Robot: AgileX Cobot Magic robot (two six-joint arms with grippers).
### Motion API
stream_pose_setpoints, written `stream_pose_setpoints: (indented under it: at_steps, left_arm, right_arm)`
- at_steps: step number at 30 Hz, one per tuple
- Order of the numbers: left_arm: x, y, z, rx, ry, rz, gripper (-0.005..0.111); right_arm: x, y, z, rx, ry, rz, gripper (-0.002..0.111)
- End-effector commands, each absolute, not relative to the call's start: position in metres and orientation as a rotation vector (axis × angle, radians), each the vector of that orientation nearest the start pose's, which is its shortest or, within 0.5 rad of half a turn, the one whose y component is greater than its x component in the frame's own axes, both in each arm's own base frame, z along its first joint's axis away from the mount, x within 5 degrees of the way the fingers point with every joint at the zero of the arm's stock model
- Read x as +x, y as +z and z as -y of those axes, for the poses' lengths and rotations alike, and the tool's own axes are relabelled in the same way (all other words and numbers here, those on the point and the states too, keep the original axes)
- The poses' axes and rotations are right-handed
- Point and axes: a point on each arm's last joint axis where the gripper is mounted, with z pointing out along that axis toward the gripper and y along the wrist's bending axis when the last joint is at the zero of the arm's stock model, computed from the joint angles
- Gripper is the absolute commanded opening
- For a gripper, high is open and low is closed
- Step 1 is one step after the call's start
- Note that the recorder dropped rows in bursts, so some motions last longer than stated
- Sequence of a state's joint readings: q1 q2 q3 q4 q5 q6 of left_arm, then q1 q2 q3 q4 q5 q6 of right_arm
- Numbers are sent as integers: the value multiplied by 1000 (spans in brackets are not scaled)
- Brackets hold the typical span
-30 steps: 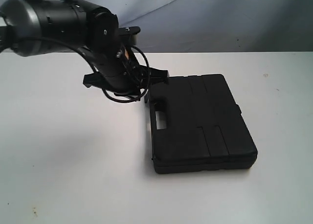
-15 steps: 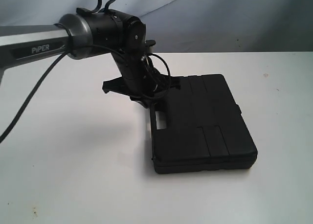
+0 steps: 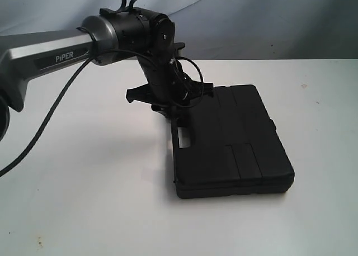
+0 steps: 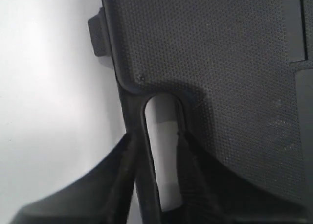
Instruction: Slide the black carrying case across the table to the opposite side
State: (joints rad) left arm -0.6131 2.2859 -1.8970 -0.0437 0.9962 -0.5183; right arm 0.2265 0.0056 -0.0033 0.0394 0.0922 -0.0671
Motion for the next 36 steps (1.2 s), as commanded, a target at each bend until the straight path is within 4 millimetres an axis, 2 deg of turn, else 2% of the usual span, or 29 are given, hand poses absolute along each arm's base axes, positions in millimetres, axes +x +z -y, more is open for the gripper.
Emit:
stream_pose_setpoints:
  at_steps: [1, 4, 12, 14, 18, 20, 23, 36]
  left_arm:
    - [394, 172, 284, 125, -269, -2917, 36]
    - [393, 167, 283, 153, -249, -2936, 36]
    - [392, 127, 285, 143, -207, -3030, 36]
    - [392, 123, 285, 143, -202, -3036, 36]
    - [392, 120, 285, 140, -197, -3042, 32]
    - [392, 120, 285, 140, -197, -3042, 23]
    - [393, 120, 285, 141, -195, -3041, 2]
    - [393, 121, 284, 199, -170, -3031, 0]
  right_arm:
    - [55, 205, -13, -209, 141, -1564, 0]
    - [55, 205, -13, -209, 141, -1564, 0]
    - [55, 205, -13, -209, 141, -1564, 0]
    - [55, 205, -13, -209, 141, -1564, 0]
    - [55, 205, -13, -209, 141, -1564, 0]
    - [55, 205, -13, -209, 141, -1564, 0]
    - [55, 205, -13, -209, 141, -1564, 0]
    - [55, 205, -13, -209, 141, -1564, 0]
